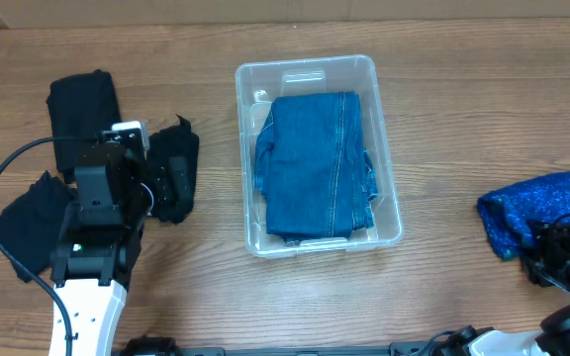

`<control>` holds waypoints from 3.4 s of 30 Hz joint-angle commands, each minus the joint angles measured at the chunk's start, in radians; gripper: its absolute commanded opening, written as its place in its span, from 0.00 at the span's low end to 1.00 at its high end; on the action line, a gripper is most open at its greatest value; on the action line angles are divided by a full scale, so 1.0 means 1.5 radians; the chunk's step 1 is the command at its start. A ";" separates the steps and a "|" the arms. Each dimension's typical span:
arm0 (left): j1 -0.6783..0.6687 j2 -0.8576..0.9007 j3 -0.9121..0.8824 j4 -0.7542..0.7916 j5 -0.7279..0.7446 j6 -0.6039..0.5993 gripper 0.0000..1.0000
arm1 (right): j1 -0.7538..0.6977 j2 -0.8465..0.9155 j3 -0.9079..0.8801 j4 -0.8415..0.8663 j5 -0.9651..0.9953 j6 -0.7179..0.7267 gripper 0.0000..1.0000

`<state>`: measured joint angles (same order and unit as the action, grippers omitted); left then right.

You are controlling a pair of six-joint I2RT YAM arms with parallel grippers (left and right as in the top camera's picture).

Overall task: Pack container
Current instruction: 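Grasp the blue sequined cloth with the right gripper and lift, then lower the sequined cloth into the bin on top of the denim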

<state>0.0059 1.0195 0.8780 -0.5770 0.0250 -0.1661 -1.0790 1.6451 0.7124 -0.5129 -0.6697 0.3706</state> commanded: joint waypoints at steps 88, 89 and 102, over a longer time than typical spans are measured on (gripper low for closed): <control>-0.004 0.004 0.018 -0.030 0.001 -0.009 1.00 | 1.016 0.162 0.467 0.230 0.405 0.594 0.04; -0.004 0.004 0.018 -0.031 0.001 -0.009 1.00 | 1.016 0.170 0.467 0.235 0.401 0.594 0.04; -0.004 0.004 0.018 -0.032 0.001 -0.009 1.00 | 1.017 0.193 0.467 0.175 0.256 0.594 0.17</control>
<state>0.0059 1.0195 0.8780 -0.6250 0.0250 -0.1661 0.4515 1.9255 1.4021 -0.2356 -0.1944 1.2568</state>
